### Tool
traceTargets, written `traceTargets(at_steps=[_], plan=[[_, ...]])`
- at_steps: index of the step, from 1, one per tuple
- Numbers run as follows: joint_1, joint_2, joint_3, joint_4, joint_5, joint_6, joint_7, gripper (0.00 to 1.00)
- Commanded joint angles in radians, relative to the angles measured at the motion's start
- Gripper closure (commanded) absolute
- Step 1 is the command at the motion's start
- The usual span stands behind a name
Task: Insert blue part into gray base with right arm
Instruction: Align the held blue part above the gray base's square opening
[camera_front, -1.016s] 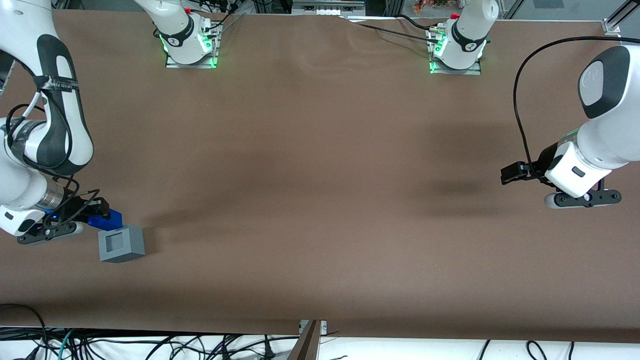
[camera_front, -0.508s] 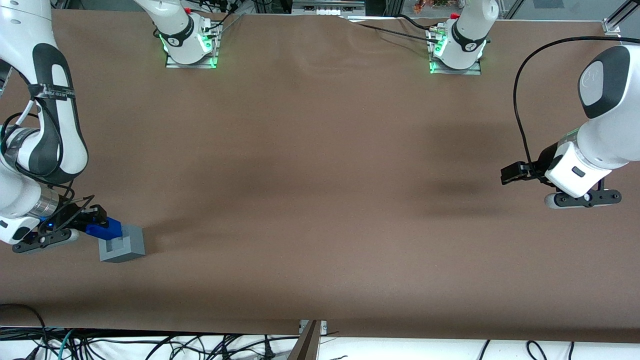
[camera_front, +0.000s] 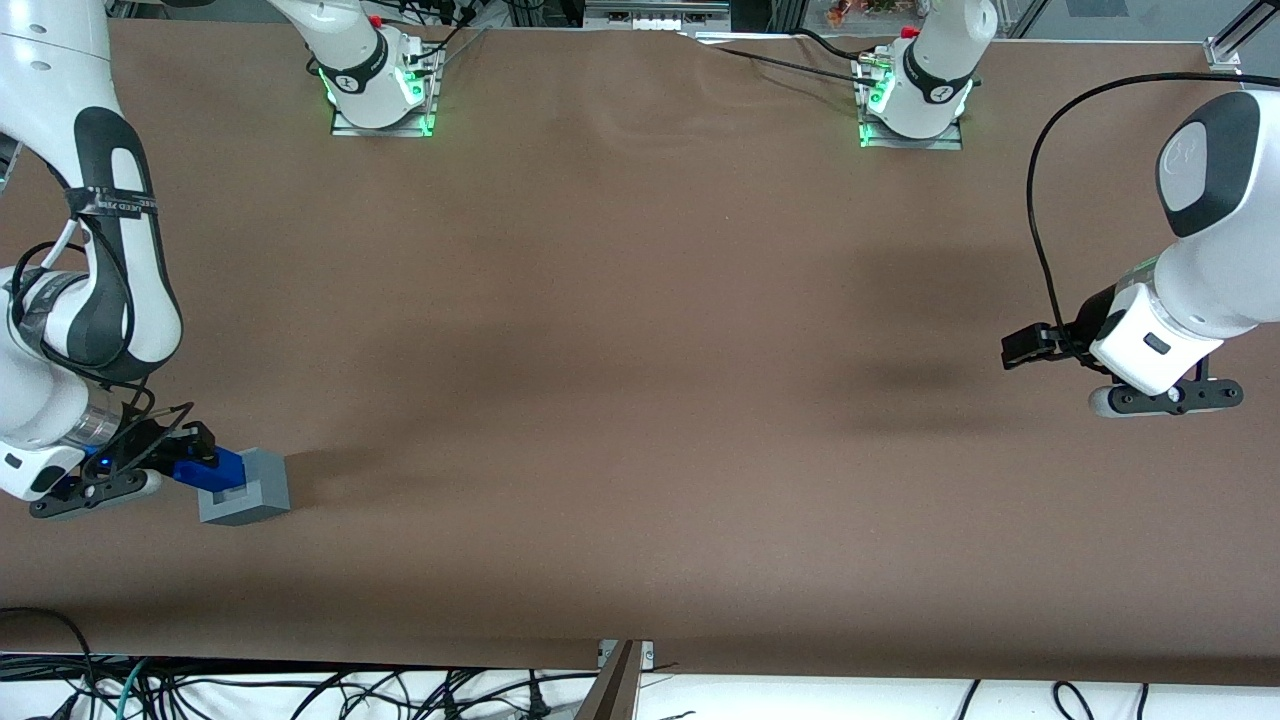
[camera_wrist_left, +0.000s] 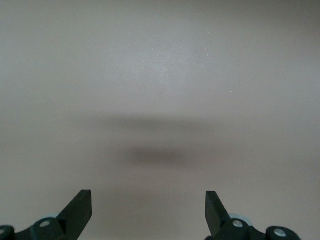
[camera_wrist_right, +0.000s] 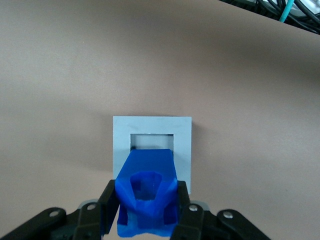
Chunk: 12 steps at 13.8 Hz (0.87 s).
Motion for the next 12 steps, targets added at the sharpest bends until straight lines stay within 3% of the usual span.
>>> traceTargets(at_steps=[1,12], plan=[[-0.018,0.031,0.013,0.030,0.024,0.008,-0.033,0.63],[-0.012,0.054,0.021,0.027,0.025,0.046,-0.026,0.63]])
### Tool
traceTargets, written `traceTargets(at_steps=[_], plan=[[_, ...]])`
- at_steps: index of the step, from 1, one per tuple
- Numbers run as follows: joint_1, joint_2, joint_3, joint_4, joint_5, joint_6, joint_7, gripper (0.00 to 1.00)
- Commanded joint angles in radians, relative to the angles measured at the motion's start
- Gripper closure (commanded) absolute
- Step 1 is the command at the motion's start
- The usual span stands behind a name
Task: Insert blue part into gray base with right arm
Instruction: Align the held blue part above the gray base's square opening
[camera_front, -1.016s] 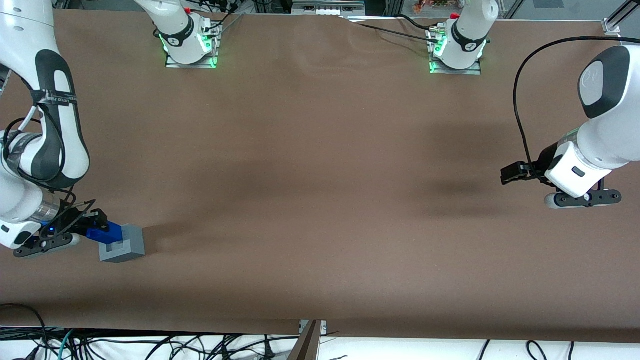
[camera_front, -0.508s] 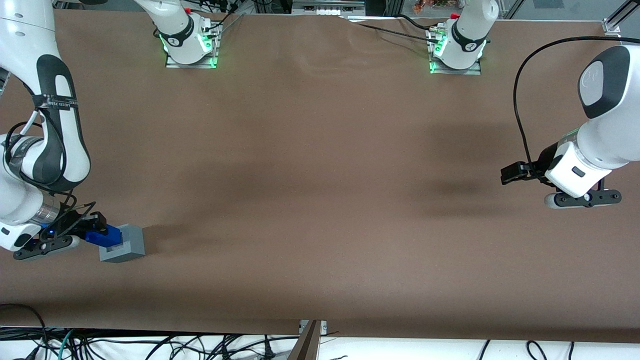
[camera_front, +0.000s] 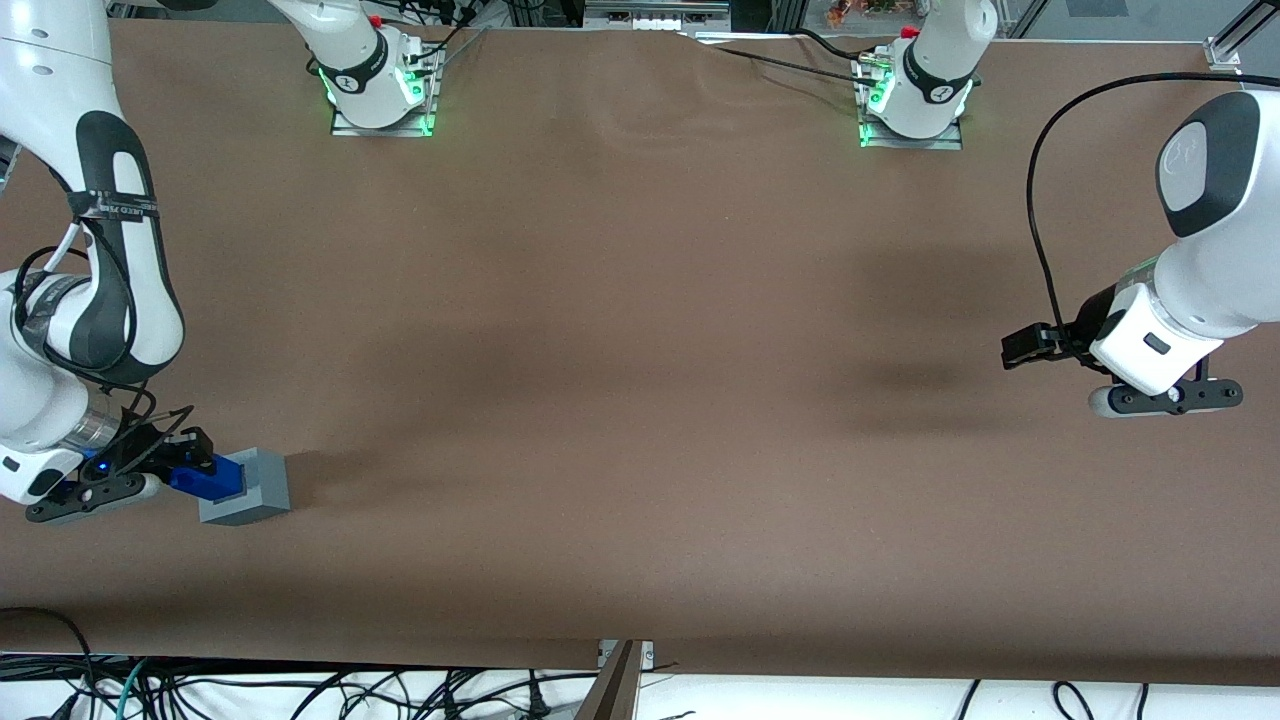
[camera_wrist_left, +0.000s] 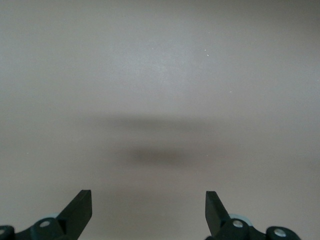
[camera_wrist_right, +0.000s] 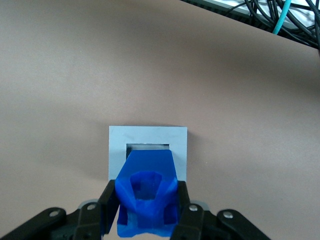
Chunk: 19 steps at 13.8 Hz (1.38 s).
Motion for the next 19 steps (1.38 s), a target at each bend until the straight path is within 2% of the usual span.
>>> traceTargets(at_steps=[1,6,14,19], plan=[[-0.011,0.046,0.016,0.018,0.026,0.000,-0.022,0.63],[-0.014,0.046,0.014,0.013,0.028,-0.050,-0.023,0.63],[-0.014,0.072,0.014,0.014,0.028,-0.044,-0.022,0.63],[-0.014,0.095,0.014,0.014,0.071,-0.049,-0.022,0.63]])
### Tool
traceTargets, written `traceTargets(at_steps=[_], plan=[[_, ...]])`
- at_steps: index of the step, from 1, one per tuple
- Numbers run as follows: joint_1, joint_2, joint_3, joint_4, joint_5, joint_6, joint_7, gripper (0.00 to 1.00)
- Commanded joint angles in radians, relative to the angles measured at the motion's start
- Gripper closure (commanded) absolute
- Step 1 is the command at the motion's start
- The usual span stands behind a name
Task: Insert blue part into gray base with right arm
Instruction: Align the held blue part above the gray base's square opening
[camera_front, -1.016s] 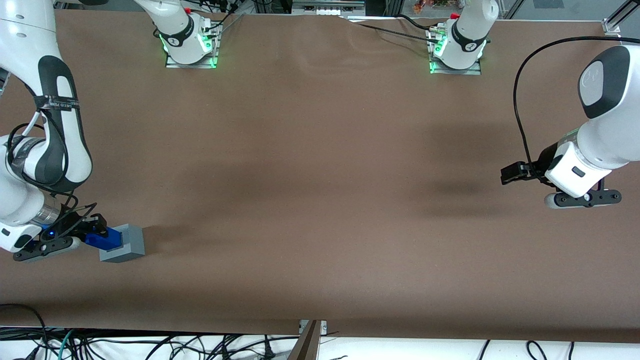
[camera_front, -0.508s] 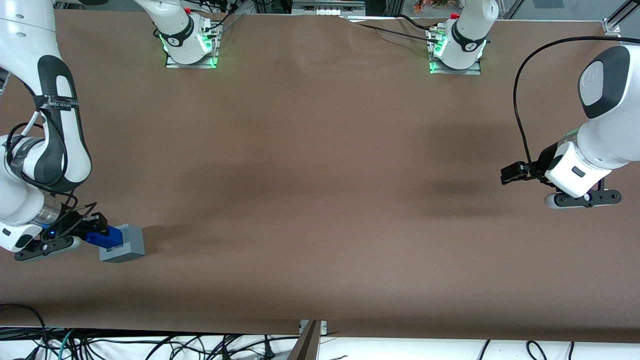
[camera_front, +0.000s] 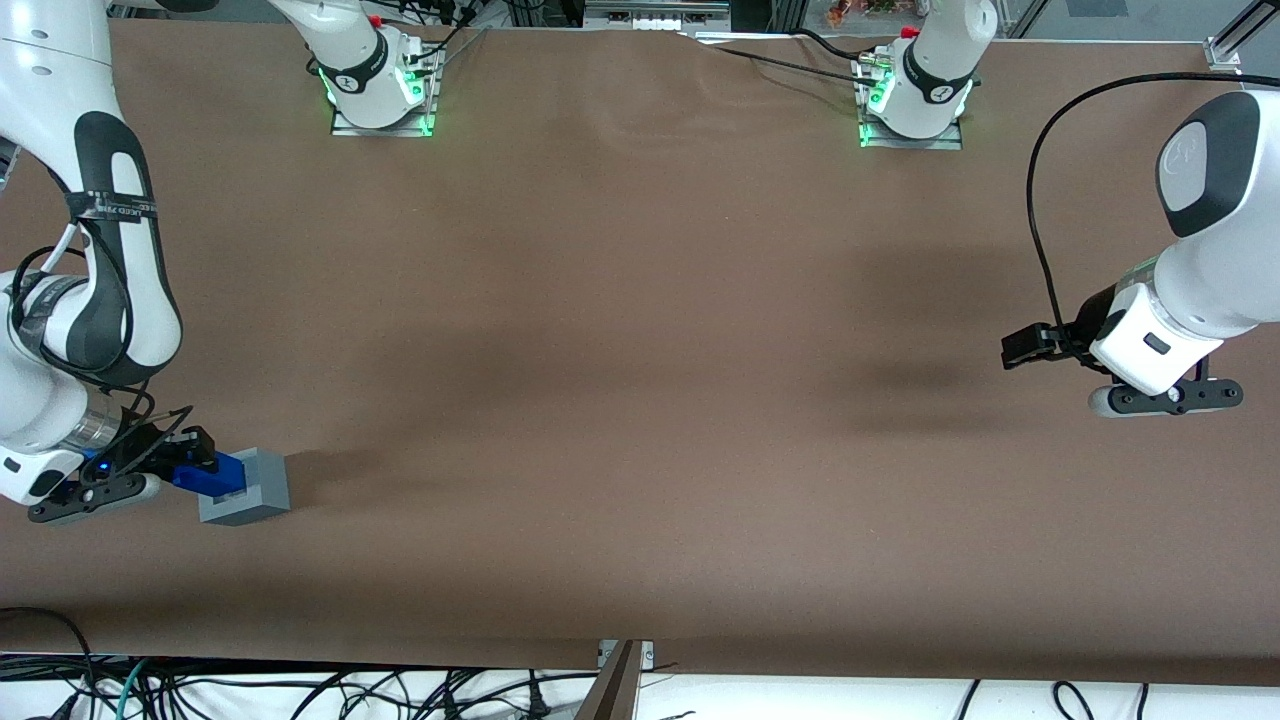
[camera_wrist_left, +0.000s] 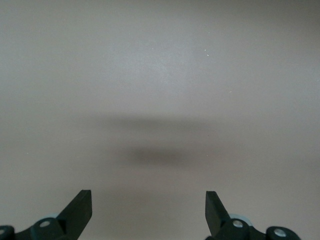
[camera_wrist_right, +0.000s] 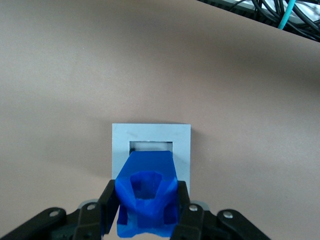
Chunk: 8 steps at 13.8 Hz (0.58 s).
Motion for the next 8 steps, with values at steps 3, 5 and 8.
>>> traceTargets(at_steps=[3,5,8], plan=[[-0.015,0.089,0.017,-0.016,0.052,-0.021,-0.024,0.63],[-0.015,0.089,0.015,-0.020,0.050,-0.023,-0.024,0.63],[-0.019,0.088,0.012,-0.020,0.050,-0.036,-0.025,0.63]])
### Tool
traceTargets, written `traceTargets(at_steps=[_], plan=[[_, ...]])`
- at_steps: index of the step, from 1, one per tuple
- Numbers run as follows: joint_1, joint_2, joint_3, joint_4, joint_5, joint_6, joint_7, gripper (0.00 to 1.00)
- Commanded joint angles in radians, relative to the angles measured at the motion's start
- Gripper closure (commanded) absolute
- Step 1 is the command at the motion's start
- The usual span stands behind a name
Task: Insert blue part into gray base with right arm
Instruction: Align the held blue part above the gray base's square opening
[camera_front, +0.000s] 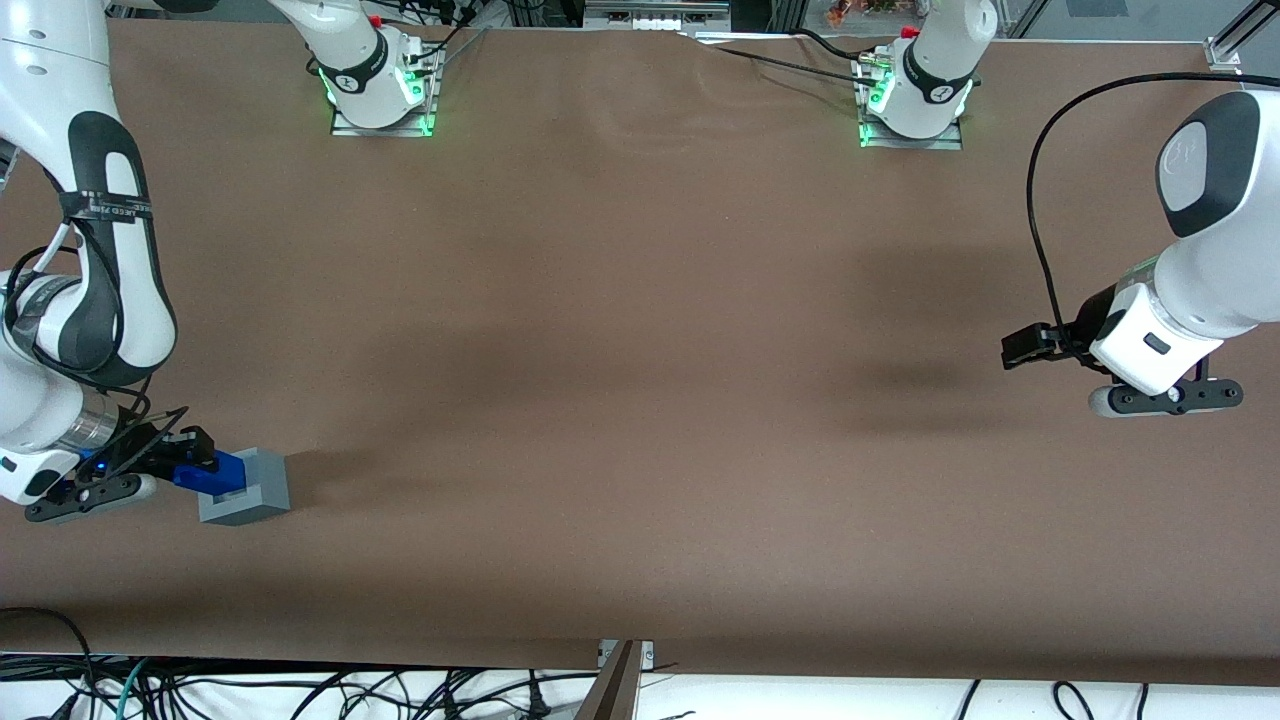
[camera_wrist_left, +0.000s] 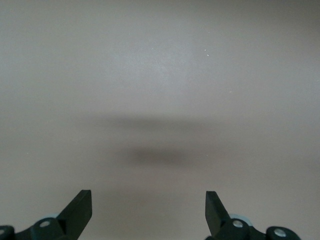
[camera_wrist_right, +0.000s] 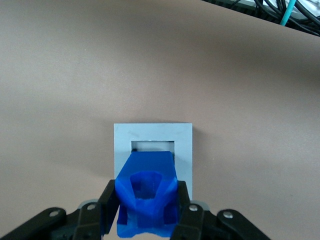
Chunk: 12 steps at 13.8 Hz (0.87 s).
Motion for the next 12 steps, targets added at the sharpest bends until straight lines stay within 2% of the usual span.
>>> traceTargets(at_steps=[1,12], plan=[[-0.018,0.087,0.013,-0.024,0.034,-0.027,-0.027,0.63],[-0.025,0.090,0.011,-0.015,0.018,-0.044,-0.030,0.63]])
